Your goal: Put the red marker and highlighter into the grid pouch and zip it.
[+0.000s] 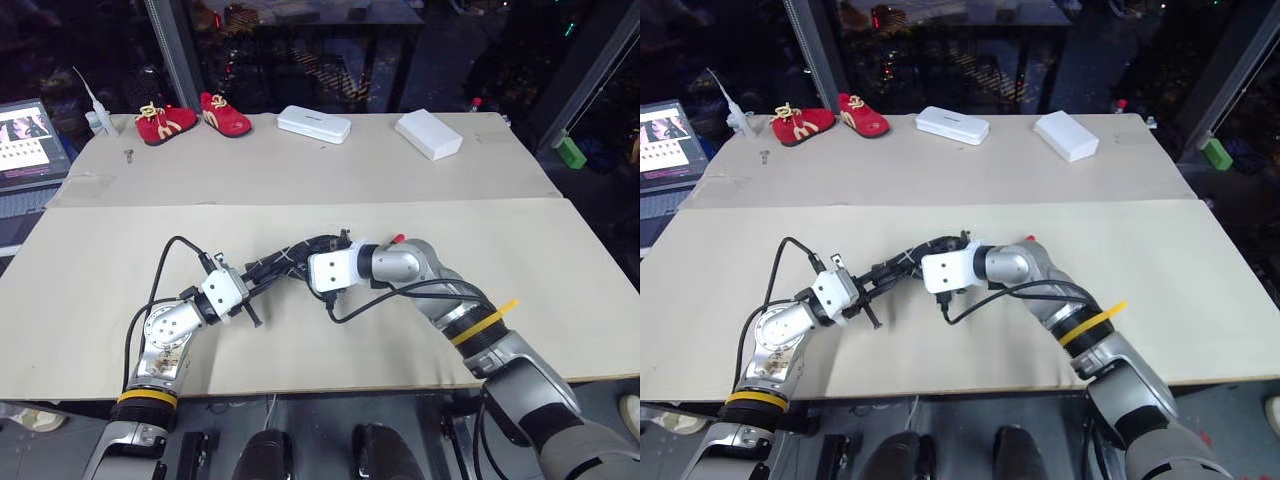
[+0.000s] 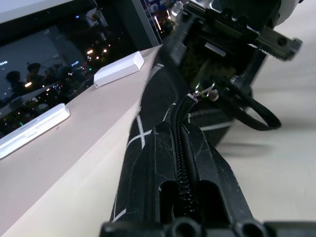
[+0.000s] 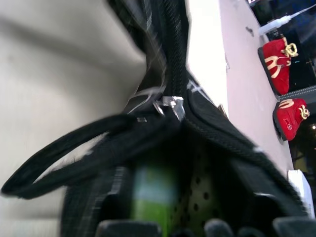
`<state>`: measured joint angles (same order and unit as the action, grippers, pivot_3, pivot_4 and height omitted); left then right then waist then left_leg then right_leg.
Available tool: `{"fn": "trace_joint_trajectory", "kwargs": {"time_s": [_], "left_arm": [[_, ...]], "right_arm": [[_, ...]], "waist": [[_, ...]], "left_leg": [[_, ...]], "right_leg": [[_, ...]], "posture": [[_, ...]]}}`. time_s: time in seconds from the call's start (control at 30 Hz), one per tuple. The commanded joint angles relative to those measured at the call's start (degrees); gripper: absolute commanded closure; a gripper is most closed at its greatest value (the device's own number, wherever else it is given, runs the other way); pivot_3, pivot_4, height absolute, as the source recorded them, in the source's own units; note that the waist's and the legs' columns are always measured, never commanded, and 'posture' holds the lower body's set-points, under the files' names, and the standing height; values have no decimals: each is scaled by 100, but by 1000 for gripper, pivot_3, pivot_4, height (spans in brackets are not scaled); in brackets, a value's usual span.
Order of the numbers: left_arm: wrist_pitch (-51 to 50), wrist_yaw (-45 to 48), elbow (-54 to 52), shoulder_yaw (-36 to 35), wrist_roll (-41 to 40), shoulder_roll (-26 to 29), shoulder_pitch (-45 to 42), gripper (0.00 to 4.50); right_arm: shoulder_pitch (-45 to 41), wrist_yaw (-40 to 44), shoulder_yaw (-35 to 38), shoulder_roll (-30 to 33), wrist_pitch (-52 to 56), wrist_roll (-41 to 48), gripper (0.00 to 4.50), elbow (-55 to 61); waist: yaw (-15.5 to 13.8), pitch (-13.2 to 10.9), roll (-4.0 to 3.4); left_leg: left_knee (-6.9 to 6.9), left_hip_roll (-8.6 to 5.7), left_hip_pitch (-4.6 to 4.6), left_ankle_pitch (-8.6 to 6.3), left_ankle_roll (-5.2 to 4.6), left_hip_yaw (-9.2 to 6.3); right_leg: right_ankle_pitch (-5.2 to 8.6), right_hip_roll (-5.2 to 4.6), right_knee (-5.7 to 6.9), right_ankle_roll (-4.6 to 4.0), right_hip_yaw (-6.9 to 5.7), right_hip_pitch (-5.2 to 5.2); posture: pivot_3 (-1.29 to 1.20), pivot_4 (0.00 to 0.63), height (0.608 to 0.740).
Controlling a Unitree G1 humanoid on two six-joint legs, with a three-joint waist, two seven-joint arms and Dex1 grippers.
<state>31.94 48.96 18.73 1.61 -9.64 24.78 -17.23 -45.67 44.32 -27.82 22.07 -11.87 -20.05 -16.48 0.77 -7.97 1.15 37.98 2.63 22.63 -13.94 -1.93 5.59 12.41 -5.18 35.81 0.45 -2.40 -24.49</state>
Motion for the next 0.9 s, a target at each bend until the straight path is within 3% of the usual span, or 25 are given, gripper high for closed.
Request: {"fn": "trace_joint_trajectory", "kwargs": {"time_s": [0.03, 0.13, 0.37, 0.9], "left_arm": [[1, -38, -207, -45, -118, 8, 26, 4500], [1, -57, -212, -58, -101, 13, 35, 4500], [8, -111, -216, -105, -54, 51, 73, 4500], [0, -470, -446, -172, 77, 138, 313, 4500]], "right_arm": [[-81, 315, 607, 279, 15, 643, 1070, 166], [23, 844, 1045, 633, 174, 1345, 1070, 282], [236, 2444, 1770, 1544, 1741, 2859, 1070, 503], [-1310, 2065, 1000, 943, -857, 1206, 1070, -3575]], "waist": [[-1, 0, 0], [-12, 0, 0], [-5, 0, 0], [9, -1, -1]], "left_leg": [[0, 0, 0, 0, 0, -1], [0, -1, 0, 0, 0, -4], [0, 1, -4, -1, -2, -17], [-3, 3, -21, -2, -2, 7]], "right_leg": [[0, 0, 0, 0, 0, 0], [0, -2, -3, 0, 0, 1], [-1, -2, -6, -1, 1, 7], [-4, -3, -5, -8, 10, 12]], "posture": [[0, 150, 740], [0, 150, 740], [0, 150, 740], [0, 150, 740]]}}
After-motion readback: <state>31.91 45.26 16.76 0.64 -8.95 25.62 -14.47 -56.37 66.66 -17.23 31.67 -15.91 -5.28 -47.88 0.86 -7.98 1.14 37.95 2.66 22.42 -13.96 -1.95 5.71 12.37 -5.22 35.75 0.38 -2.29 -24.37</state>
